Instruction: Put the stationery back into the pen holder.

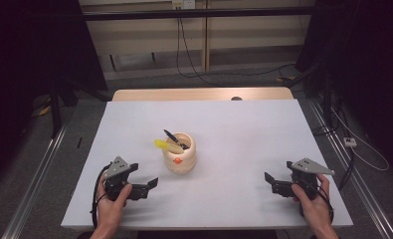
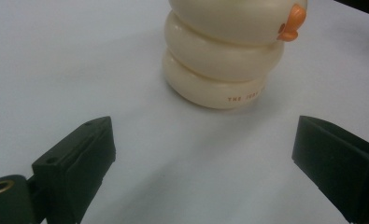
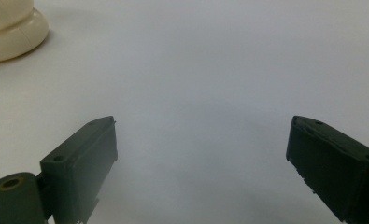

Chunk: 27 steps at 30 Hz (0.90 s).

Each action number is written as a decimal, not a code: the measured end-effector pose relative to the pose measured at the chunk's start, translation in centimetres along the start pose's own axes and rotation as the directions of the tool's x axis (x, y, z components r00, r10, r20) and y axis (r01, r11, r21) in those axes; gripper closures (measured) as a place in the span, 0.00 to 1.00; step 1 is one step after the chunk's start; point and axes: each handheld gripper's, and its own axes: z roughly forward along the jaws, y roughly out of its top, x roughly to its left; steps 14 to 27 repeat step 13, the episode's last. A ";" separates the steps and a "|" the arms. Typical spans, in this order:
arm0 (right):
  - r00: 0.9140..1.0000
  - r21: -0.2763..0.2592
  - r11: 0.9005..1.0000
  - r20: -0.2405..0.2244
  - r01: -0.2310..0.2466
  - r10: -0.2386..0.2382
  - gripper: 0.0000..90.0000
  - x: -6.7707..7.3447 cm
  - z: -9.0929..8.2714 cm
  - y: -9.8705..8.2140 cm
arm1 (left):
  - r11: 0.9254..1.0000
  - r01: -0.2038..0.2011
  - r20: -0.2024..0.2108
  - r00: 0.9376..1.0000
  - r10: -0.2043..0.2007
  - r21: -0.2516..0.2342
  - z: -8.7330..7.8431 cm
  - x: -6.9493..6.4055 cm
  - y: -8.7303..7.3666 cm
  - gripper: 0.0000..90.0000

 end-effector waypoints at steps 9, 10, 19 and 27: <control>1.000 -0.002 1.000 0.003 -0.011 0.011 0.09 -0.3 0.0 -0.1 | 1.000 0.010 0.011 1.000 -0.010 -0.006 -0.1 0.2 0.0 0.07; 1.000 -0.002 1.000 0.002 -0.010 0.010 0.09 -0.3 0.0 -0.1 | 1.000 0.004 0.010 1.000 -0.004 0.000 -0.2 0.3 0.0 0.07; 1.000 0.000 1.000 0.000 -0.008 0.008 0.09 -0.2 0.0 -0.1 | 1.000 0.001 0.012 1.000 -0.001 -0.003 -0.2 0.2 0.0 0.07; 1.000 0.000 1.000 0.000 -0.008 0.008 0.09 -0.2 0.0 -0.1 | 1.000 0.001 0.012 1.000 -0.001 -0.003 -0.2 0.2 0.0 0.07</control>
